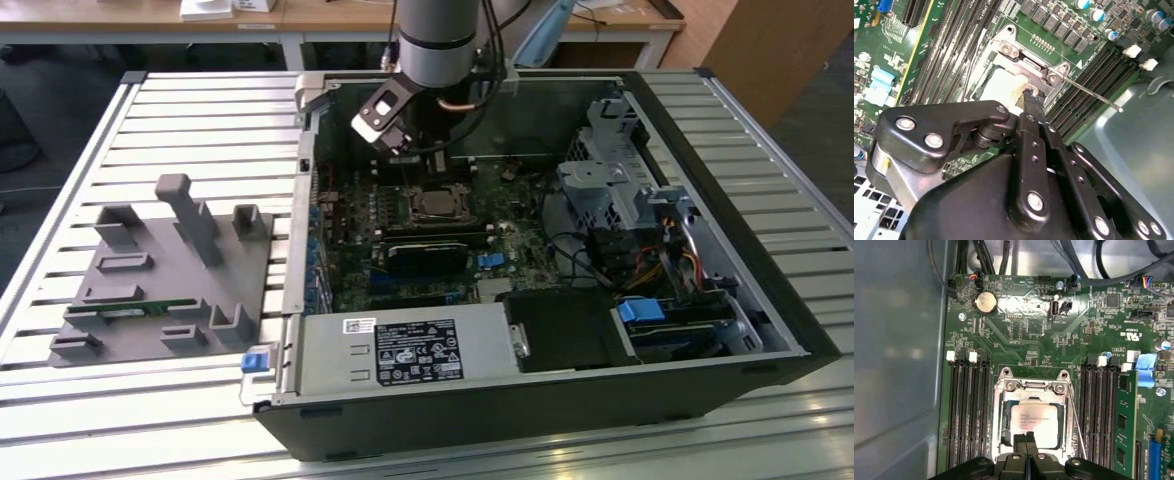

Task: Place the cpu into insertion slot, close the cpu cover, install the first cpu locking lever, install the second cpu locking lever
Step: 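Install the first cpu locking lever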

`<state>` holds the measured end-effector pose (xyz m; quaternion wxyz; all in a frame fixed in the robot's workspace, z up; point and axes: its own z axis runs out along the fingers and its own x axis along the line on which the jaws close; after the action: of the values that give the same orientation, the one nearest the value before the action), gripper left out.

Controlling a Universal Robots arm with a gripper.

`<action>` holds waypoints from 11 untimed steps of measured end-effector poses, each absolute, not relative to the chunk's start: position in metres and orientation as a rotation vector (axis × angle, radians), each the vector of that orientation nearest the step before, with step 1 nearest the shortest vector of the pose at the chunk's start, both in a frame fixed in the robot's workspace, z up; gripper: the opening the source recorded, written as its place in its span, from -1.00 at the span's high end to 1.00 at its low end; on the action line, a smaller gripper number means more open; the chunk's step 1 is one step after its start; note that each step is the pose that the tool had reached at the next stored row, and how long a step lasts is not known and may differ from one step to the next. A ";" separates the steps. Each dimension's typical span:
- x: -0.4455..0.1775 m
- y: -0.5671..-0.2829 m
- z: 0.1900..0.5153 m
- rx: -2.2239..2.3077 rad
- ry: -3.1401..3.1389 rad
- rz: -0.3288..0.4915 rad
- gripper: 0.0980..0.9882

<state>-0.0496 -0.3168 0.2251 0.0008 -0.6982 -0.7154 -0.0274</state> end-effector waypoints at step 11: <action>-0.050 -0.317 0.243 -2.192 -2.246 -0.086 0.98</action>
<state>-0.0495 -0.3168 0.2426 0.0008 -0.6982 -0.7154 -0.0273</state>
